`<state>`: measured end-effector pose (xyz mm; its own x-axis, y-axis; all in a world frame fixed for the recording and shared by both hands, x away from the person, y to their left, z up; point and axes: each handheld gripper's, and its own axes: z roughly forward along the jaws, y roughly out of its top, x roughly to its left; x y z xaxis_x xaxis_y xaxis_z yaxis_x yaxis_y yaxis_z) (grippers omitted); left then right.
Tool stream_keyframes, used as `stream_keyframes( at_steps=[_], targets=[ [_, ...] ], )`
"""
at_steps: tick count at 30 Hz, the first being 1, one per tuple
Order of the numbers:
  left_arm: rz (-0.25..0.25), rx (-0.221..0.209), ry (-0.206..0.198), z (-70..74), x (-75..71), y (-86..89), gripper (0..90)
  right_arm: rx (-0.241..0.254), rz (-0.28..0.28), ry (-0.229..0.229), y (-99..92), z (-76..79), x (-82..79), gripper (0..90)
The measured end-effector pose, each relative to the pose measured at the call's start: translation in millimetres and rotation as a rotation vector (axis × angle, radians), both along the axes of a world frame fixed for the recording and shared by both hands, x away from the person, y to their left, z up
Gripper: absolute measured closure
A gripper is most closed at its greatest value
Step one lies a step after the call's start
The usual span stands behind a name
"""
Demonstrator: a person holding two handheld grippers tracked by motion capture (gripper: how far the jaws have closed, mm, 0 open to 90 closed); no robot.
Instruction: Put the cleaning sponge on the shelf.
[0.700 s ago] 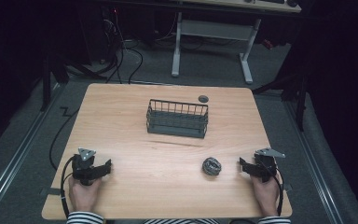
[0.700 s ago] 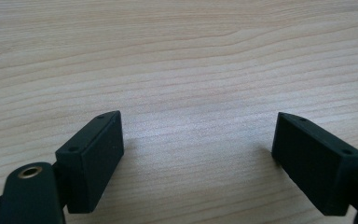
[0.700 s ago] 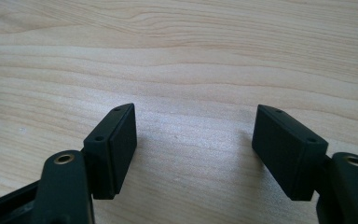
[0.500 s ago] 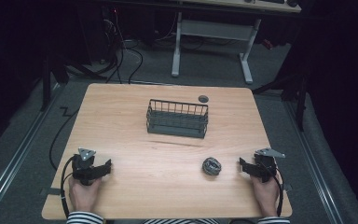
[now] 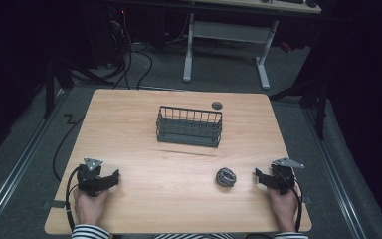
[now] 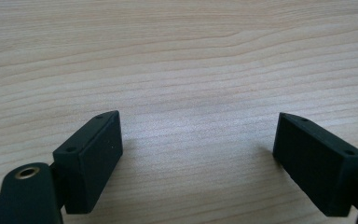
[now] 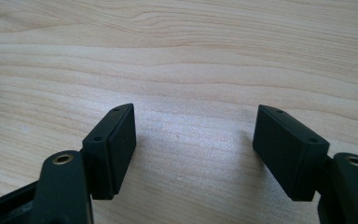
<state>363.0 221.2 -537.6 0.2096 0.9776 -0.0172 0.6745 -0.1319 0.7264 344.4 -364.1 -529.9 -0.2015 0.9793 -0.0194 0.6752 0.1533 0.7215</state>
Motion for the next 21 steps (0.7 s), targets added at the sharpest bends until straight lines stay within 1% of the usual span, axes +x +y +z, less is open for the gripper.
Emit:
stream_keyframes(
  at_steps=[7,9,10,13,15,16,19,21],
  targets=[
    [-0.012,0.002,-0.004,0.1,-0.2,-2.6,17.9,0.0,0.001,0.0,0.1,0.0,-0.1,30.0],
    [-0.01,0.002,-0.002,0.9,-0.5,-2.9,21.4,0.0,0.003,0.0,0.1,0.0,0.0,29.8],
    [-0.001,0.003,0.004,2.3,-0.2,-4.0,23.6,0.0,0.002,0.001,0.1,0.0,-0.1,29.8],
    [-0.002,0.003,0.01,3.1,1.2,-5.9,24.7,0.0,0.002,0.001,0.1,0.0,-0.1,29.8],
    [-0.003,-0.005,0.011,3.4,1.8,-6.4,25.0,0.0,0.003,0.001,0.1,0.0,-0.1,29.8],
    [-0.005,-0.017,0.015,3.9,2.4,-6.6,25.1,-0.001,0.005,0.0,0.1,0.0,0.0,29.8],
    [-0.007,-0.023,0.019,4.4,3.1,-7.0,25.3,0.0,0.006,0.0,0.1,0.0,0.0,29.8],
    [-0.019,-0.039,0.034,6.3,4.1,-7.2,25.6,0.0,0.007,0.0,0.2,0.0,-0.1,29.9]
  ],
)
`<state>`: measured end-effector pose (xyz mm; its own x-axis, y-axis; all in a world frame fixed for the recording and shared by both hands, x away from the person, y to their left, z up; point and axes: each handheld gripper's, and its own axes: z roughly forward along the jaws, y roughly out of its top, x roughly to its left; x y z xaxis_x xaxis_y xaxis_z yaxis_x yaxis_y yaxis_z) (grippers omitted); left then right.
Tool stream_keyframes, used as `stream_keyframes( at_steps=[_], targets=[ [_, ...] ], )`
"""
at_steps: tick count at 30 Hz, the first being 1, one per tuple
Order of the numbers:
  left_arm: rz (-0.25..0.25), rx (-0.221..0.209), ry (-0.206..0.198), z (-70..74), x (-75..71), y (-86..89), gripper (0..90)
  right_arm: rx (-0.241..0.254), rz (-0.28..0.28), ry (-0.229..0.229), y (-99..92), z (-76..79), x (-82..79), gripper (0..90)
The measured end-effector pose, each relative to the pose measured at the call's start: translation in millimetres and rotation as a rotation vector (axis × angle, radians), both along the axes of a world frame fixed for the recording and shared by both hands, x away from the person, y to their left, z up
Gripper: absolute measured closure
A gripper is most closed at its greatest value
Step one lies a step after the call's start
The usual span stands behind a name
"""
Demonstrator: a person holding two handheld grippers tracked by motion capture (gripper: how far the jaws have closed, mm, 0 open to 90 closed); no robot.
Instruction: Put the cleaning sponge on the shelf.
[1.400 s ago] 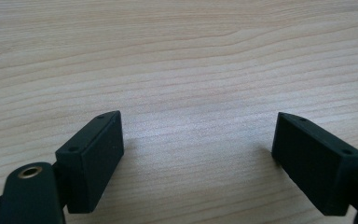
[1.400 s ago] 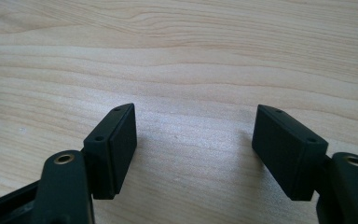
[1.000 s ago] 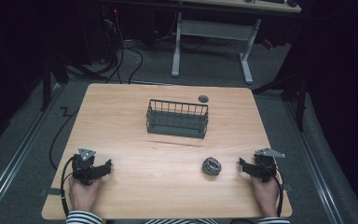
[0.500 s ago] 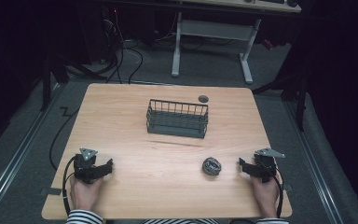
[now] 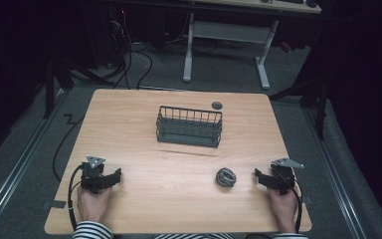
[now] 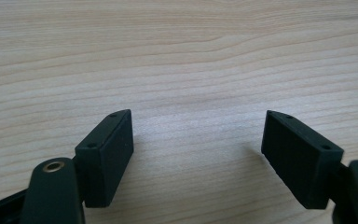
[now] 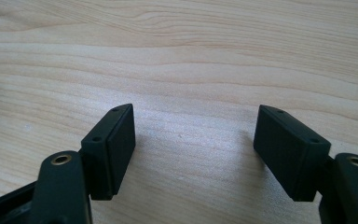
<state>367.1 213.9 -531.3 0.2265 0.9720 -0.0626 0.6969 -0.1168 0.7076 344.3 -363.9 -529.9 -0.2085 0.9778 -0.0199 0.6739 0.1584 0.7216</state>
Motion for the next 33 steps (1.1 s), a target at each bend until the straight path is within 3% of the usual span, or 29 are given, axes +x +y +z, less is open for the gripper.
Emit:
stream_keyframes(
  at_steps=[13,24,33],
  targets=[
    [-0.05,-0.086,-0.005,18.6,6.4,-8.3,26.0,0.0,0.0,0.0,0.0,0.0,0.0,29.9],
    [-0.132,-0.035,-0.026,43.6,25.7,-35.5,27.3,0.001,0.002,0.001,0.1,0.0,-0.1,29.8],
    [-0.173,-0.055,-0.023,59.4,40.5,-57.8,26.4,0.001,0.002,0.001,0.1,0.0,-0.1,29.8]
  ],
)
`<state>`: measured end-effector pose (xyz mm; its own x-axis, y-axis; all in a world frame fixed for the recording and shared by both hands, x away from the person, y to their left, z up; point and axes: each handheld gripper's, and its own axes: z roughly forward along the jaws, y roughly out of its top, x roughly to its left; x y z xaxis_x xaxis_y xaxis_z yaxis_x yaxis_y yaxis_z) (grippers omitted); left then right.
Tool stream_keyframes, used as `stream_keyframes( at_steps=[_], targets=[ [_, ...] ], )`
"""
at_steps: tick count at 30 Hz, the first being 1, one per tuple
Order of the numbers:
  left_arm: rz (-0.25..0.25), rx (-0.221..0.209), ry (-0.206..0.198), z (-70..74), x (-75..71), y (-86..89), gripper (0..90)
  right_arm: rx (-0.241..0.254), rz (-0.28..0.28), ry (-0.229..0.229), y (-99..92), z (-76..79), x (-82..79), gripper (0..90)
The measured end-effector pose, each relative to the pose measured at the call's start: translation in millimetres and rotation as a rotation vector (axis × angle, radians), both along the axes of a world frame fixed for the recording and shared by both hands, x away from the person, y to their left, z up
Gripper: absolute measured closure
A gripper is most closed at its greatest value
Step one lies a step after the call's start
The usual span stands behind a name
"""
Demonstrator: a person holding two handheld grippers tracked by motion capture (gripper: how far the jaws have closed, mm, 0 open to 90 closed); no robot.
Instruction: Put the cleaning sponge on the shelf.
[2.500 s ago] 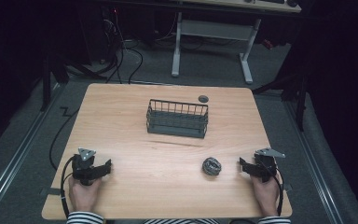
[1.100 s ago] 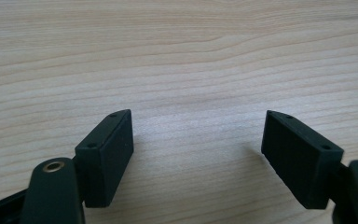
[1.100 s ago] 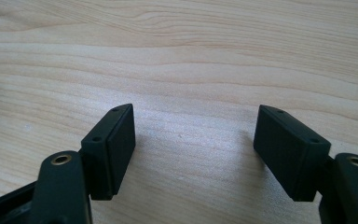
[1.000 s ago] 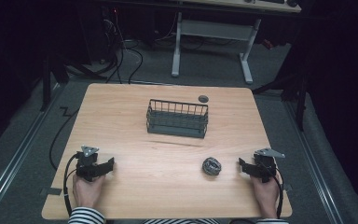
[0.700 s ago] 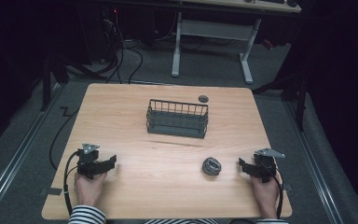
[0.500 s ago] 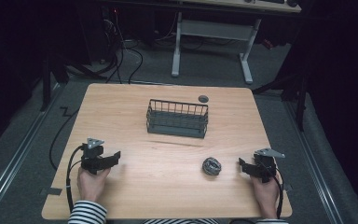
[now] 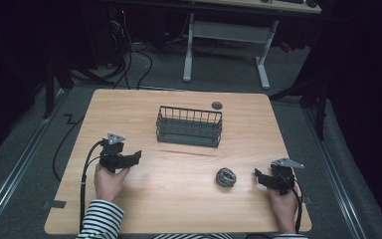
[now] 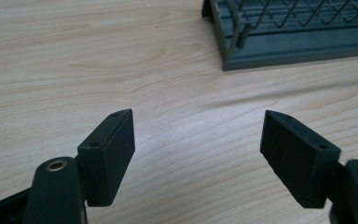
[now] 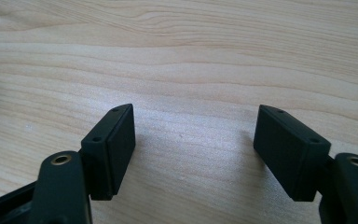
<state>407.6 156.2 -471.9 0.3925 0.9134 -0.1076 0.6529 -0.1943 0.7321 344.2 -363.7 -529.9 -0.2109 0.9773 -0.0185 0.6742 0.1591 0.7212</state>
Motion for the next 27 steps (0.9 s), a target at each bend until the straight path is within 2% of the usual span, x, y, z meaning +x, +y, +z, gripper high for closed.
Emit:
stream_keyframes(
  at_steps=[10,18,24,26,27],
  targets=[
    [-0.059,-0.035,-0.015,16.0,21.0,-36.0,26.4,0.0,-0.001,0.0,0.1,0.0,-0.1,29.8],
    [-0.061,0.003,-0.011,25.2,39.9,-50.6,26.4,0.0,-0.002,0.0,0.2,-0.1,-0.2,29.8],
    [-0.065,0.002,-0.008,33.5,50.7,-56.8,26.3,-0.001,-0.001,0.0,0.1,0.0,-0.2,29.7],
    [-0.077,-0.014,0.0,41.3,60.7,-60.4,25.4,0.0,-0.002,0.0,0.2,0.0,-0.3,29.6],
    [-0.079,-0.007,0.003,44.0,64.3,-62.3,25.4,-0.001,-0.002,0.001,0.3,0.0,-0.4,29.6]
  ],
)
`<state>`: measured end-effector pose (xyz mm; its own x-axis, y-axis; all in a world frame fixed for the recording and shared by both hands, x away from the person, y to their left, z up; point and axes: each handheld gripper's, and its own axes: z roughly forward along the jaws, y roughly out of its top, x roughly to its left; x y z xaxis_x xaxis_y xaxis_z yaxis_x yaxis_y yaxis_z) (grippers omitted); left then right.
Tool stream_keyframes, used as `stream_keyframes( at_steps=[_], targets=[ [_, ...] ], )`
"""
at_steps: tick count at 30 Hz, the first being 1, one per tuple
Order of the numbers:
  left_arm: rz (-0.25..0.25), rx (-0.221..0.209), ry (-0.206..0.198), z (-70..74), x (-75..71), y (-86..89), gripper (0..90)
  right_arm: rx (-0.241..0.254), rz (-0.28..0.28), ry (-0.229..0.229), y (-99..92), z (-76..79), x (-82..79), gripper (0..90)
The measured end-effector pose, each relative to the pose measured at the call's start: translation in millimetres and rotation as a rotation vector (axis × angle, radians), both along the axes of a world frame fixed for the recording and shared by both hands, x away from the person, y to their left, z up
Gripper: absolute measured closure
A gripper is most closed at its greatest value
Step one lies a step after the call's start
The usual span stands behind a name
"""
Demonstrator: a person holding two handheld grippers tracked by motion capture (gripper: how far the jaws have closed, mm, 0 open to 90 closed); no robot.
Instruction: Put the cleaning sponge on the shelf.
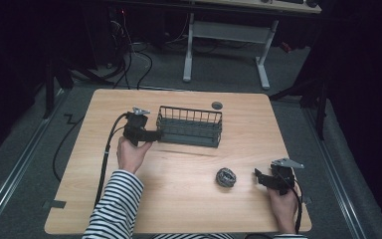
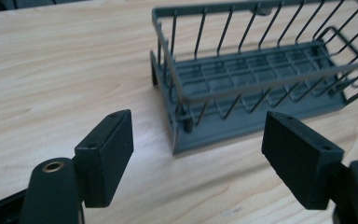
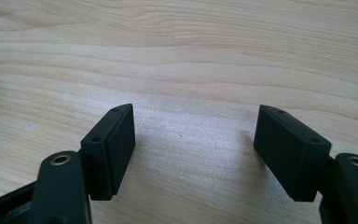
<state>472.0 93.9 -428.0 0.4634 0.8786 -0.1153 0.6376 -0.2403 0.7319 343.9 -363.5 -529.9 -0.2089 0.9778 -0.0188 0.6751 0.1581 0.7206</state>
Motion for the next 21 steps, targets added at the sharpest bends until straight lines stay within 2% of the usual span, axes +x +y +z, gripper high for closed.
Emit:
stream_keyframes(
  at_steps=[3,4,6,11,14,16,17,18,21],
  targets=[
    [0.0,0.032,0.005,5.7,11.5,-5.8,25.5,0.001,-0.003,0.001,0.2,0.0,-0.2,29.6],
    [0.0,0.032,0.005,5.7,11.5,-5.8,25.6,0.001,-0.003,0.001,0.2,0.0,-0.2,29.6],
    [0.006,0.042,0.013,9.4,21.8,-9.8,25.8,0.0,-0.003,0.001,0.2,0.0,-0.3,29.6],
    [0.014,0.035,0.028,10.3,33.1,-14.2,27.5,0.001,-0.004,0.001,0.2,0.0,-0.4,29.6],
    [0.027,0.027,0.029,8.9,41.3,-17.9,30.5,0.001,-0.004,0.001,0.2,0.0,-0.4,29.5],
    [0.032,0.055,0.034,5.7,45.0,-19.8,32.9,0.0,-0.004,0.001,0.1,0.0,-0.4,29.6],
    [0.032,0.055,0.034,5.7,45.0,-19.8,34.4,0.001,-0.004,0.001,0.2,0.0,-0.4,29.5],
    [0.033,0.077,0.042,1.7,47.6,-22.1,35.3,0.001,-0.004,0.001,0.1,0.0,-0.4,29.5],
    [0.029,0.072,0.053,-1.2,49.3,-22.7,37.6,0.001,-0.004,0.001,0.2,0.0,-0.4,29.5]
  ],
)
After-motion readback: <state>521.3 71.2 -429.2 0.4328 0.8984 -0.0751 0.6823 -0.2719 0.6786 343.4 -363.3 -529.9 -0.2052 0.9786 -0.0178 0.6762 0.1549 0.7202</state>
